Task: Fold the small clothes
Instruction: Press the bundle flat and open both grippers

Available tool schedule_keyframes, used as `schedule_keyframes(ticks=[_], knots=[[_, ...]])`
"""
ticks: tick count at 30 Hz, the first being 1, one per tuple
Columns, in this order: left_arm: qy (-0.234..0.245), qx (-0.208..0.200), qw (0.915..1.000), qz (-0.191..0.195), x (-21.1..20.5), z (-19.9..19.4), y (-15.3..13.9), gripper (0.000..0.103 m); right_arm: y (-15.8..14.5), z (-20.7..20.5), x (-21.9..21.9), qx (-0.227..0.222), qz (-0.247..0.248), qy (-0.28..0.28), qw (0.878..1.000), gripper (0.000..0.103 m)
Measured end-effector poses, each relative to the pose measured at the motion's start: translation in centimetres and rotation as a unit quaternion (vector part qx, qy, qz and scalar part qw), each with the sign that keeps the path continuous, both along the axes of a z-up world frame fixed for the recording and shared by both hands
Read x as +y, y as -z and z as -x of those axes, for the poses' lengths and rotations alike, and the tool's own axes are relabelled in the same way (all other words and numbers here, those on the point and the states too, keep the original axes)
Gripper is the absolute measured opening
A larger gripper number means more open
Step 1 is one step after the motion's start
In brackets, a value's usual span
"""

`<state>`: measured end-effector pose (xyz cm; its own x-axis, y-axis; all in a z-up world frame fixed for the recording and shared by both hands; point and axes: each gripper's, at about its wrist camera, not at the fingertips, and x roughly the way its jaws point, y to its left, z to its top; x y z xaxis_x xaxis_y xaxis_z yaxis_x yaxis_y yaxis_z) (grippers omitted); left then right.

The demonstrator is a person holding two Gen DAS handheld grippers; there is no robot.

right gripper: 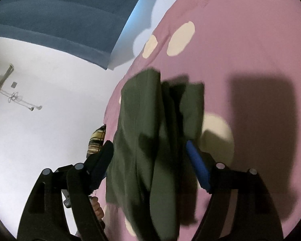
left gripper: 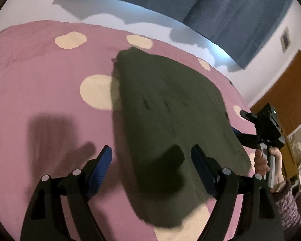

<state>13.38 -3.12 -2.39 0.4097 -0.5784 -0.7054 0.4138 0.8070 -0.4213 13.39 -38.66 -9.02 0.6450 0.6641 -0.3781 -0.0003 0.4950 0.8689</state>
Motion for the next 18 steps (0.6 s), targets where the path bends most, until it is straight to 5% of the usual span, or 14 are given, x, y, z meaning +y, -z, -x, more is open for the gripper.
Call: schedule_keyframes(ticks=[7, 11, 18], knots=[[-0.009, 0.037, 0.9992, -0.013, -1.9, -6.1, 2.2, 0.081, 1.5, -5.8, -1.0, 0.033, 0.001, 0.016, 0.999, 0.075], [-0.007, 0.066, 0.9978, -0.009, -2.4, -7.6, 3.7, 0.083, 3.2, -6.9, -0.8, 0.064, 0.030, 0.016, 0.997, 0.047], [-0.008, 0.067, 0.9977, -0.004, -2.5, -7.3, 4.5, 0.085, 4.6, -7.2, -2.0, 0.084, 0.022, 0.019, 0.996, 0.019]])
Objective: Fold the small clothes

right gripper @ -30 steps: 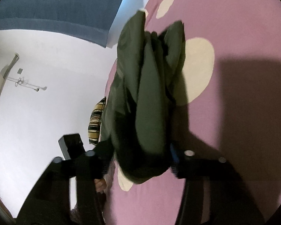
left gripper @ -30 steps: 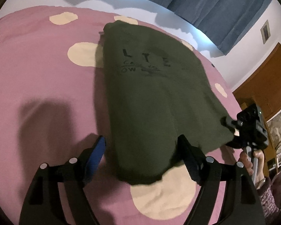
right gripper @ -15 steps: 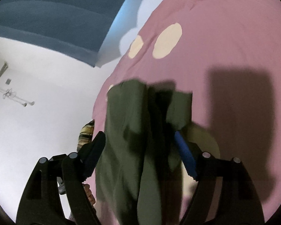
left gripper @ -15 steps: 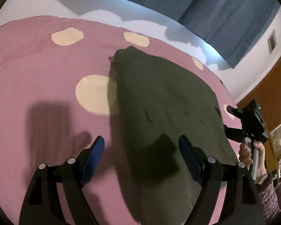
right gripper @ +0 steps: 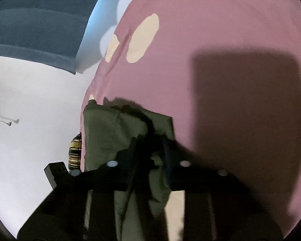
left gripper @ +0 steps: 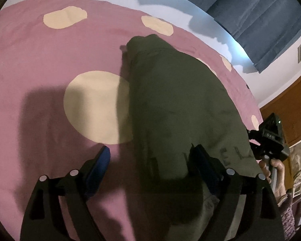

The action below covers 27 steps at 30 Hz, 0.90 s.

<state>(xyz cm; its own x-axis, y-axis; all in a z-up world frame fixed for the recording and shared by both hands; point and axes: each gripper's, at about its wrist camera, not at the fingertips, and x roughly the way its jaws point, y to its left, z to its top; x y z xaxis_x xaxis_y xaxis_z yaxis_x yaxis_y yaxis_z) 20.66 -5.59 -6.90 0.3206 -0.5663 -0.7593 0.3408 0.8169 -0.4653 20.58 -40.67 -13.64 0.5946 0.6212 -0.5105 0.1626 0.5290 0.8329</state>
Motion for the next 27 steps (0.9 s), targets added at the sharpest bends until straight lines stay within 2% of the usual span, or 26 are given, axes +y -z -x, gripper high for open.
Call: schedule_keyframes(ticks=[3, 10, 13, 16, 23, 27], knots=[[-0.007, -0.007, 0.9999, -0.003, 0.2, 0.5, -0.6, 0.085, -0.1, 0.7, -0.4, -0.011, -0.010, 0.012, 1.000, 0.018], [-0.032, -0.056, 0.9972, -0.037, 2.0, 4.4, -2.7, 0.085, -0.7, 5.5, -1.0, -0.009, 0.018, 0.039, 0.999, 0.023], [-0.050, -0.079, 0.9940, -0.056, 3.1, 7.3, -3.7, 0.085, -0.8, 8.8, -1.3, -0.015, 0.020, 0.051, 0.998, 0.030], [-0.069, -0.097, 0.9897, -0.079, 4.1, 10.3, -4.5, 0.085, -1.3, 12.5, -1.0, -0.019, 0.042, 0.064, 0.997, 0.039], [-0.098, -0.117, 0.9811, -0.119, 4.8, 17.6, -4.8, 0.085, -2.6, 20.4, 1.4, -0.030, 0.122, 0.088, 0.988, 0.068], [-0.115, -0.133, 0.9746, -0.139, 4.4, 20.5, -4.9, 0.085, -3.3, 23.6, 3.8, -0.026, 0.190, 0.100, 0.976, 0.078]])
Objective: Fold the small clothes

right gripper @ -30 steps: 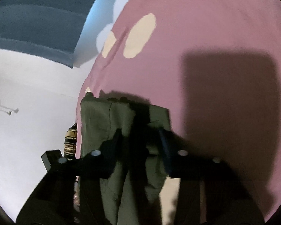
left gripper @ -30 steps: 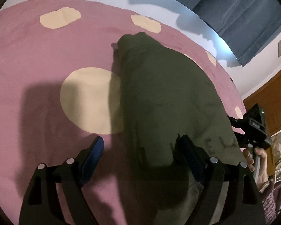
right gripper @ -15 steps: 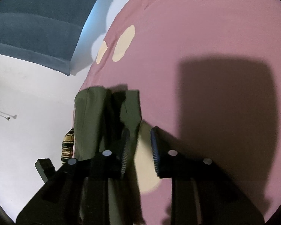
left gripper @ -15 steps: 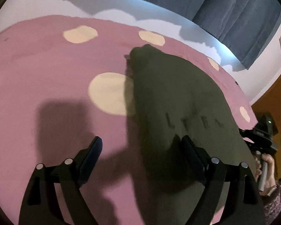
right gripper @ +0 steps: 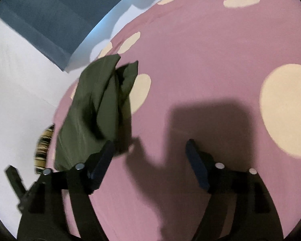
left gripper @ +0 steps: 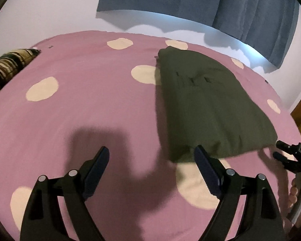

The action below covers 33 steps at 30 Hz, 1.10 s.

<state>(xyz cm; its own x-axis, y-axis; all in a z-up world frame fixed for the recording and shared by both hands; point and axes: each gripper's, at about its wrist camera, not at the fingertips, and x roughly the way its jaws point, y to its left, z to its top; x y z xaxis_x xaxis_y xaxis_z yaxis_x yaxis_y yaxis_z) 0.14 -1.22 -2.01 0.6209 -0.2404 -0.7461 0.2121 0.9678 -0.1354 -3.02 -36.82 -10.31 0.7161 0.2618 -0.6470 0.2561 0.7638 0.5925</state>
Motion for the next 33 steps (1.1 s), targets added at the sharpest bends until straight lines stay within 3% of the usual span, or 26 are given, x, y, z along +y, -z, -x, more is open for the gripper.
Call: schedule_keyframes(ticks=[5, 15, 20, 33], knots=[[-0.012, -0.025, 0.9994, -0.018, -0.5, 2.3, -0.6, 0.085, -0.8, 1.8, 3.2, 0.024, 0.091, 0.012, 0.996, 0.087], [-0.006, -0.045, 0.9982, -0.038, -1.8, 4.3, -0.6, 0.086, -1.2, 1.8, 10.1, 0.032, 0.233, -0.032, 0.971, 0.090], [-0.004, -0.046, 0.9983, -0.036, -1.9, 4.6, -0.6, 0.086, -1.3, 2.7, 11.2, 0.022, 0.257, -0.038, 0.965, 0.091], [-0.007, -0.044, 0.9983, -0.036, -2.3, 5.3, -0.7, 0.086, -1.5, 2.7, 11.5, 0.018, 0.246, -0.041, 0.968, 0.091]])
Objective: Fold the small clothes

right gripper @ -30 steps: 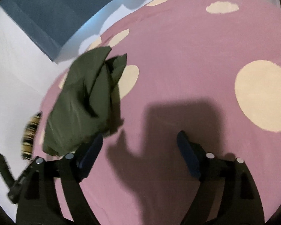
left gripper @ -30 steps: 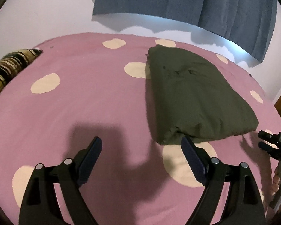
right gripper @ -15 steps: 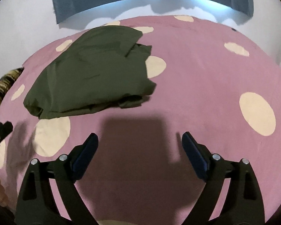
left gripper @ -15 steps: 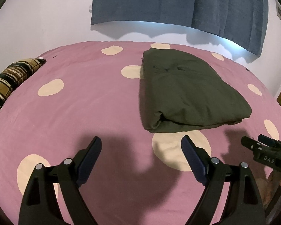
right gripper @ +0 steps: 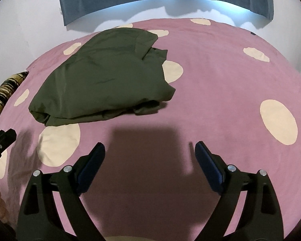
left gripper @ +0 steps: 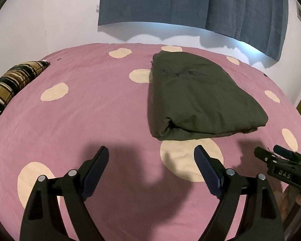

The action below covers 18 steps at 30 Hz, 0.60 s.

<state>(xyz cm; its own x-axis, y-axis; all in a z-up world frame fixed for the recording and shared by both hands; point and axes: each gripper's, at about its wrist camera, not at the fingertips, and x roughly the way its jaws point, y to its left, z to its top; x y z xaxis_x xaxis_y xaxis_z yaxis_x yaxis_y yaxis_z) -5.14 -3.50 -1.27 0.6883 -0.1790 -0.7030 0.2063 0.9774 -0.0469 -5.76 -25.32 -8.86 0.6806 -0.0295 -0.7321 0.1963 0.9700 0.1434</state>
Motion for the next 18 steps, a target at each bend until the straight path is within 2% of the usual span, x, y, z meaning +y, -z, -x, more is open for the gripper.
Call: schedule_keyframes(ticks=[18], knots=[[-0.005, 0.000, 1.0000, -0.003, -0.24, 0.27, -0.08, 0.086, 0.36, 0.33, 0.99, 0.004, 0.002, 0.002, 1.000, 0.091]])
